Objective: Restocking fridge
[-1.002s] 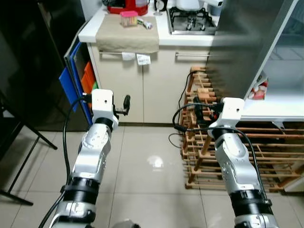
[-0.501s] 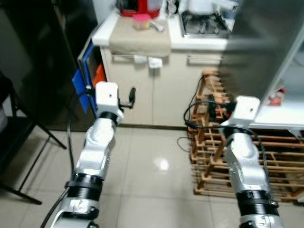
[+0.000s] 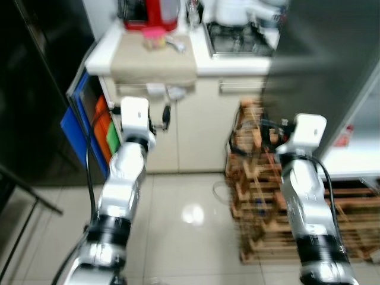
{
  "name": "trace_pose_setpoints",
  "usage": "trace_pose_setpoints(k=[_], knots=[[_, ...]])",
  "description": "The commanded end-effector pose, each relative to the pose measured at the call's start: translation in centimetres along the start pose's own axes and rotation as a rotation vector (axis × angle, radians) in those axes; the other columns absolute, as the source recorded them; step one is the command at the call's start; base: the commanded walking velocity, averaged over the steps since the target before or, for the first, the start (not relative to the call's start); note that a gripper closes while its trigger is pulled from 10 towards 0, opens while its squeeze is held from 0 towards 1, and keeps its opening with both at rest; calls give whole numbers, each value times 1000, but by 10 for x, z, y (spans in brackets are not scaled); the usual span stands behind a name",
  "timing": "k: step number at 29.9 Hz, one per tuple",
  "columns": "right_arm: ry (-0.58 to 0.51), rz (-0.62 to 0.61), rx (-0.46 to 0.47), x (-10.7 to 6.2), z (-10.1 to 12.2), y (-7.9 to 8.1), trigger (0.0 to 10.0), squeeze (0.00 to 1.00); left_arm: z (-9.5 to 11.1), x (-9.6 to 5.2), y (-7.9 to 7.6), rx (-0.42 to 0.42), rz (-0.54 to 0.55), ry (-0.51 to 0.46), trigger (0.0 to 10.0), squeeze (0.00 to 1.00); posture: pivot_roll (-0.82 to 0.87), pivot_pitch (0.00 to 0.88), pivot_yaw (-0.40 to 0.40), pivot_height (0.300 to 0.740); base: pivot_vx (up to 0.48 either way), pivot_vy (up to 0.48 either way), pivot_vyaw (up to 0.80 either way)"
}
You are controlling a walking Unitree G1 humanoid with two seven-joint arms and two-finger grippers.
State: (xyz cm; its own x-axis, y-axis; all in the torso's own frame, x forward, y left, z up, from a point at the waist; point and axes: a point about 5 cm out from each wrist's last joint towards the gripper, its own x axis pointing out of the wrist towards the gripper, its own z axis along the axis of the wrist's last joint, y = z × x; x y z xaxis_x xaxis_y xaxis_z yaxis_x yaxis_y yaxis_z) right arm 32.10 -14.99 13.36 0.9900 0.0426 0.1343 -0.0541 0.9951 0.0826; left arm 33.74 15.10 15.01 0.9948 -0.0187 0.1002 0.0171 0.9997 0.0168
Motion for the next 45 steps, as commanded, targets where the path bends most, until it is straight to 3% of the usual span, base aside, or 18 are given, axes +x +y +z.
trace_pose_setpoints(k=[1, 6, 9, 10, 19, 28, 45], knots=[[-22, -12, -9, 1, 7, -8, 10000, 184, 5, 1, -7, -19, -9, -17, 10000, 0, -96, 0, 32, 740, 435, 0, 0], [-20, -4, -14, 1, 6, -7, 10000, 224, 4, 0, -10, 0, -25, -19, 10000, 0, -95, 0, 30, 740, 403, 175, 373], [-4, -5, -19, 2, 5, -7, 10000, 224, 5, 1, -11, 10, -37, -24, 10000, 0, -96, 0, 28, 740, 450, 0, 575], [-11, 12, -17, 2, 6, -5, 10000, 196, 8, 3, -11, -33, -49, -33, 10000, 0, -100, 0, 28, 740, 480, 0, 0], [-19, 20, -15, 2, 8, -5, 10000, 192, 14, 8, -12, -12, -77, -50, 10000, 0, -101, 0, 28, 740, 480, 0, 0], [-123, -6, -39, 5, 33, -6, 10000, 196, 29, 8, -18, -12, -122, -108, 10000, 0, -98, 0, 25, 740, 480, 0, 0], [-126, -17, -42, 5, 34, -7, 10000, 196, 35, 11, -22, -10, -159, -122, 10000, 0, -98, 0, 28, 740, 480, 0, 0]])
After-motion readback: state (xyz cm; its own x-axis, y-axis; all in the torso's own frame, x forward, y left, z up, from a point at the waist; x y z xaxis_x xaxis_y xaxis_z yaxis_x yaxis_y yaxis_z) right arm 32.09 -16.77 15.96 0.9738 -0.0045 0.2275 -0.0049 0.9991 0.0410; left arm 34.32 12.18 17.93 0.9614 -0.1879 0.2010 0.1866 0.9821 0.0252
